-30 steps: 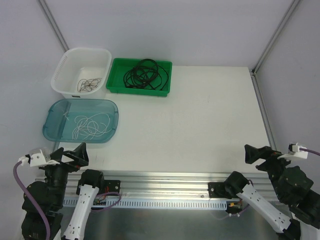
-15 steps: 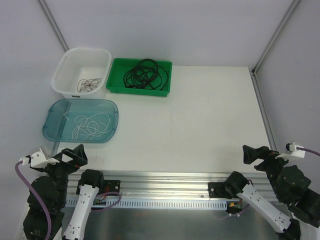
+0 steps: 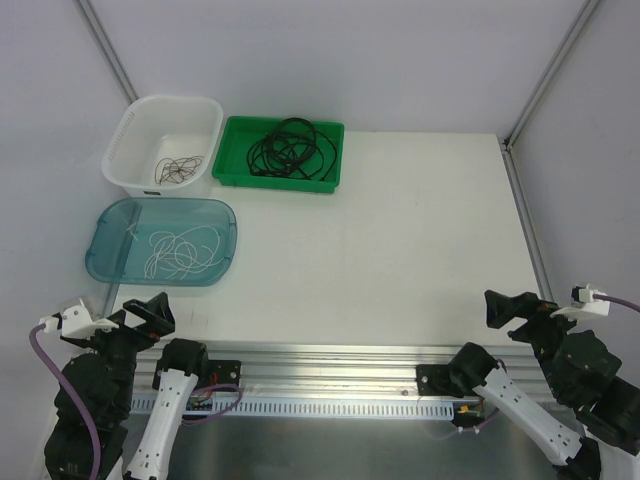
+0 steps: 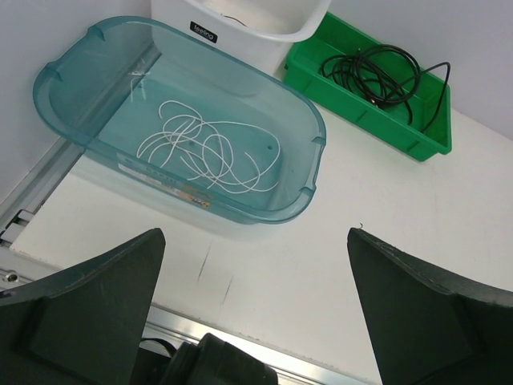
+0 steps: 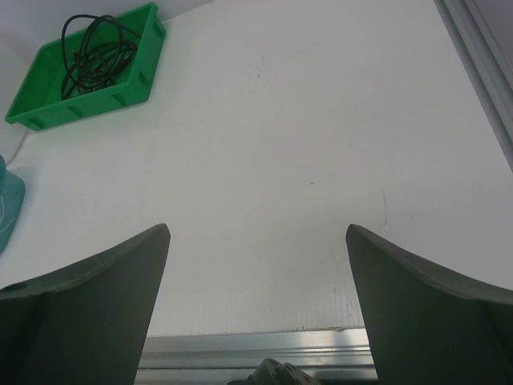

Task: Untangle the cables

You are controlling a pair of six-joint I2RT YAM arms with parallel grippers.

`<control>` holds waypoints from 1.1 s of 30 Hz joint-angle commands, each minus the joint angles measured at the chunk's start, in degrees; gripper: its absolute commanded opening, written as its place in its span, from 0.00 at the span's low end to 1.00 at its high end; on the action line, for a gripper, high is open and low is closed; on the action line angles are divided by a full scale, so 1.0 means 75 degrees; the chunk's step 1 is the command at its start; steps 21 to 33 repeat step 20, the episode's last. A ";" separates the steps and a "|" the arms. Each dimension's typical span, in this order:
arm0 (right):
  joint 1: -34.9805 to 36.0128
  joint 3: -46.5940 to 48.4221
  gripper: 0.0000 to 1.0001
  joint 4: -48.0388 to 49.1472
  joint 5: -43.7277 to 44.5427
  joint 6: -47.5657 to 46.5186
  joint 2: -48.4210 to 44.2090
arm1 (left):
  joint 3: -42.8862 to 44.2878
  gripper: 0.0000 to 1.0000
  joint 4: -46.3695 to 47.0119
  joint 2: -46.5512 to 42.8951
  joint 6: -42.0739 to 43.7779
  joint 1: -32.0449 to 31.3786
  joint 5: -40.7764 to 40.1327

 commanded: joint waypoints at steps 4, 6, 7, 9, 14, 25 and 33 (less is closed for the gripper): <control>0.0046 0.0039 0.97 0.0050 -0.0036 0.0062 -0.0986 | 0.0140 0.99 -0.0048 -0.1273 -0.0177 -0.0046 -0.0093; 0.0057 0.0028 0.97 0.0062 -0.0048 0.0062 -0.0974 | 0.0151 0.99 -0.0048 -0.1261 -0.0189 -0.0034 -0.0093; 0.0057 0.0039 0.97 0.0062 -0.0037 0.0062 -0.0962 | 0.0151 0.99 -0.0059 -0.1273 -0.0189 -0.0046 -0.0093; 0.0057 0.0028 0.97 0.0062 -0.0037 0.0039 -0.0939 | 0.0151 0.99 -0.0059 -0.1273 -0.0189 -0.0046 -0.0093; 0.0046 0.0028 0.97 0.0073 -0.0013 0.0051 -0.0962 | 0.0151 0.99 -0.0048 -0.1273 -0.0189 -0.0046 -0.0105; 0.0046 0.0016 0.97 0.0062 0.0010 0.0050 -0.0927 | 0.0140 0.99 -0.0059 -0.1273 -0.0201 -0.0046 -0.0116; 0.0046 0.0016 0.97 0.0062 0.0010 0.0050 -0.0927 | 0.0140 0.99 -0.0059 -0.1273 -0.0201 -0.0046 -0.0116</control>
